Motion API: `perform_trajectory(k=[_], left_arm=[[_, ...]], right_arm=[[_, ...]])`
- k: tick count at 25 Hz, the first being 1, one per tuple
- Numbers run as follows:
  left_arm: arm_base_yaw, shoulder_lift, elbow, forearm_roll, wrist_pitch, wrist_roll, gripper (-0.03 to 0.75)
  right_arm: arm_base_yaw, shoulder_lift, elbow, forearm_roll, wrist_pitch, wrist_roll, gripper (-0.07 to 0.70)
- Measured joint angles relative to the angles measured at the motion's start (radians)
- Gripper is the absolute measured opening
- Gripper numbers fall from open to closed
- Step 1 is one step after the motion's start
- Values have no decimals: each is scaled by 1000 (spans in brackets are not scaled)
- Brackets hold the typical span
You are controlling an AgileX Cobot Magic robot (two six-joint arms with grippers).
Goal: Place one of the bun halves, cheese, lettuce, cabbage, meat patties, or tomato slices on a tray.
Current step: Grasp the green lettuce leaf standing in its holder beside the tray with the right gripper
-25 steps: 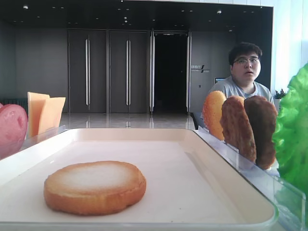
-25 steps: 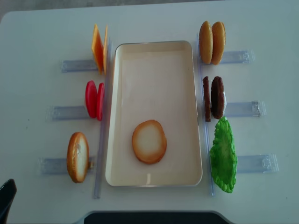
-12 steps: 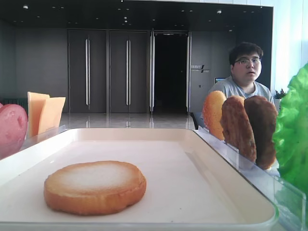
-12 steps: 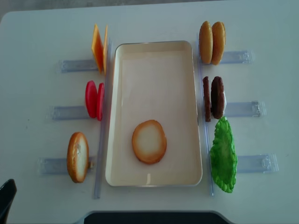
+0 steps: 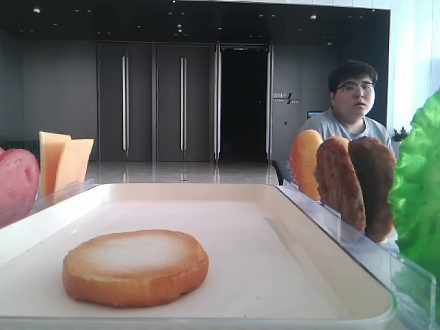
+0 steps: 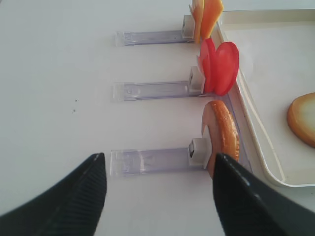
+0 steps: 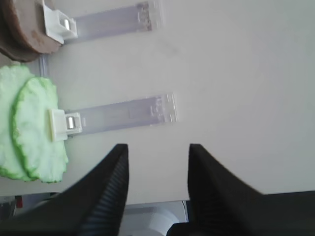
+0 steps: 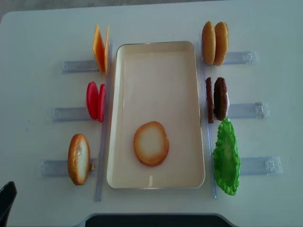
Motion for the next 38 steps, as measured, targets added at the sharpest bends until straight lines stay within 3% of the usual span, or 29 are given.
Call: perform_trajectory(k=[9,20,25,31,35,38], left_arm=[[0,0,0,0,0,0,517],[0,0,0,0,0,2,517],[0,0,0,0,0,4,517],[0,0,0,0,0,4,517],[0,0,0,0,0,4,517],[0,0,0,0,0,4,517]], right_arm=[[0,62,0,5,0,-82,293],[35,54,-45,162,3,-137,336],[168,54,-56,176,4,-56,339],[428,91,-57,169,-4,105,339],[601,192,-57,71,-72,253,339],[673,237,-57,-12,-114,347,339]])
